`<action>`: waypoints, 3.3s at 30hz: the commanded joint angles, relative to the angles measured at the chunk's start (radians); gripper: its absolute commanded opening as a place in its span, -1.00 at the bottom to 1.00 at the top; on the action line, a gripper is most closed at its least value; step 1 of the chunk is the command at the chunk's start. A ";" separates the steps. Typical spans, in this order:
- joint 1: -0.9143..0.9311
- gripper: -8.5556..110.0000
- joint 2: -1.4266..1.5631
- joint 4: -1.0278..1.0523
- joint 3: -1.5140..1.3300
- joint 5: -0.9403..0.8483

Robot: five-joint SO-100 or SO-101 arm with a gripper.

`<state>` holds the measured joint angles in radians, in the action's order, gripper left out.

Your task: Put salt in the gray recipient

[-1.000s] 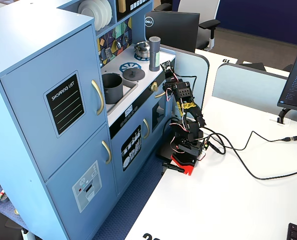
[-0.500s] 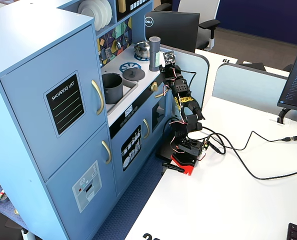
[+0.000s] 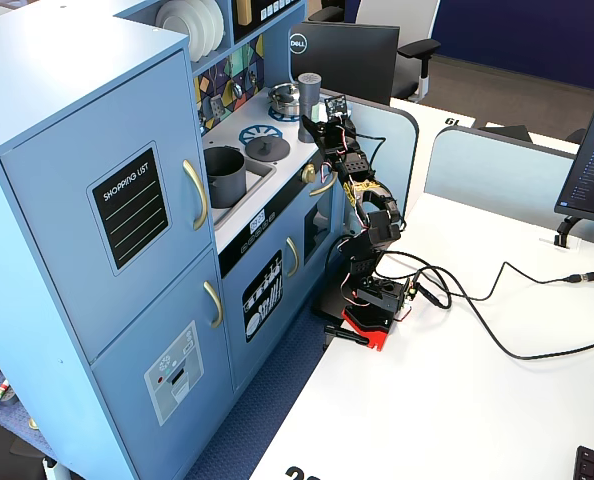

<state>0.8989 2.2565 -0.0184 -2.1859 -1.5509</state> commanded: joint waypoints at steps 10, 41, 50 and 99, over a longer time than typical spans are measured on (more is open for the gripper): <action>0.043 0.02 -0.143 -0.110 0.167 0.106; 0.009 -0.02 -0.568 -0.175 0.517 0.097; -0.012 -0.05 -0.644 -0.181 0.601 0.078; -0.769 -0.86 -0.009 0.538 0.759 1.155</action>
<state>0.2194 2.1859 0.5062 -1.5048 -0.5890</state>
